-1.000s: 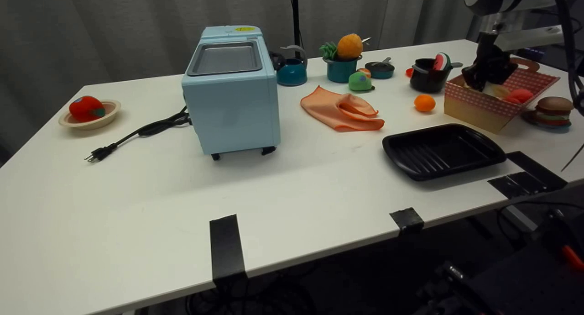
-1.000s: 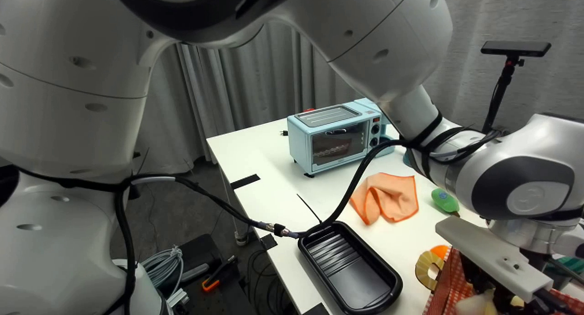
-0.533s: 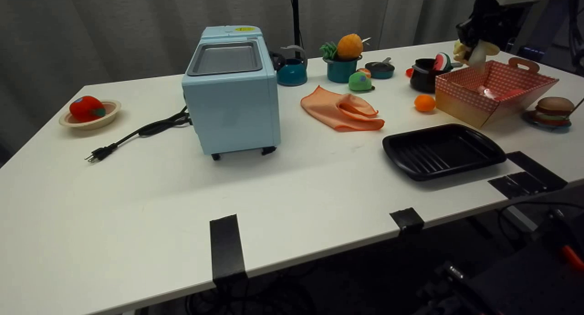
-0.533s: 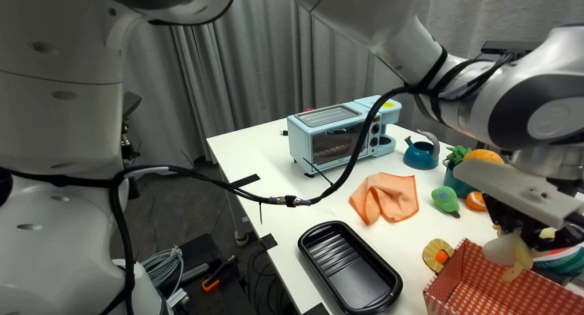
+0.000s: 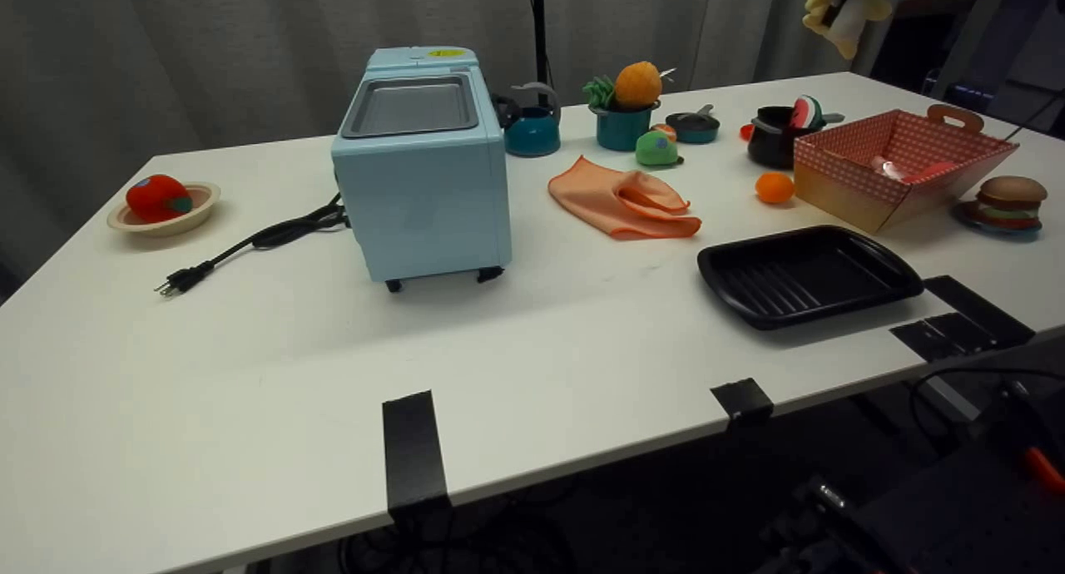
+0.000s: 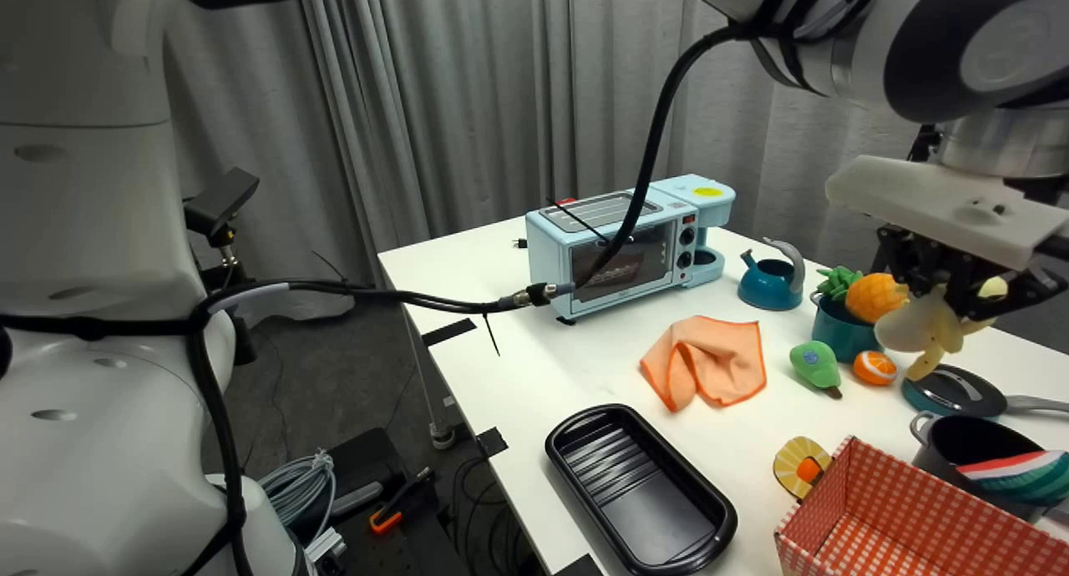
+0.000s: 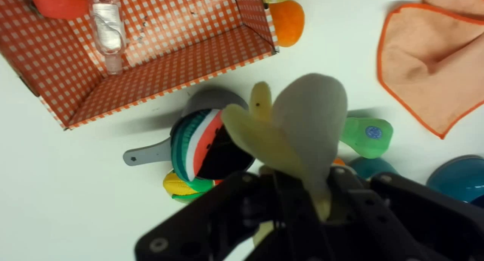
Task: Put the banana plush toy on the black tray
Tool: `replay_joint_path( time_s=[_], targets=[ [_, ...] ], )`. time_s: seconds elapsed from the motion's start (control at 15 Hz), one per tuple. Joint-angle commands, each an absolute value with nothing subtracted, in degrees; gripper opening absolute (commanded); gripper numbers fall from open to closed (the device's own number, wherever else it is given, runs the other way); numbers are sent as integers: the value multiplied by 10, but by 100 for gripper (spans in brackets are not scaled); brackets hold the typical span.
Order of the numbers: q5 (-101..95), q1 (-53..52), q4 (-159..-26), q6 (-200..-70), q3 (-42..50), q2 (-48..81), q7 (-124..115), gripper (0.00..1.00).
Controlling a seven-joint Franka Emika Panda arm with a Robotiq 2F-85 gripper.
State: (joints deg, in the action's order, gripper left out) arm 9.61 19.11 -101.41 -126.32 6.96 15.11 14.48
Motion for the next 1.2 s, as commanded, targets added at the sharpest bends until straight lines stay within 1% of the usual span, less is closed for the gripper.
replay_joint_path(
  time_s=[0.0,0.33,0.67,1.13],
  targets=[
    [137,185,-1054,-1241,67,96,192,3],
    [146,167,-1138,-1229,72,27,235,3],
    [132,146,-1251,-1233,80,-43,264,3],
    [106,128,-1391,-1255,96,-107,299,3]
  ],
)
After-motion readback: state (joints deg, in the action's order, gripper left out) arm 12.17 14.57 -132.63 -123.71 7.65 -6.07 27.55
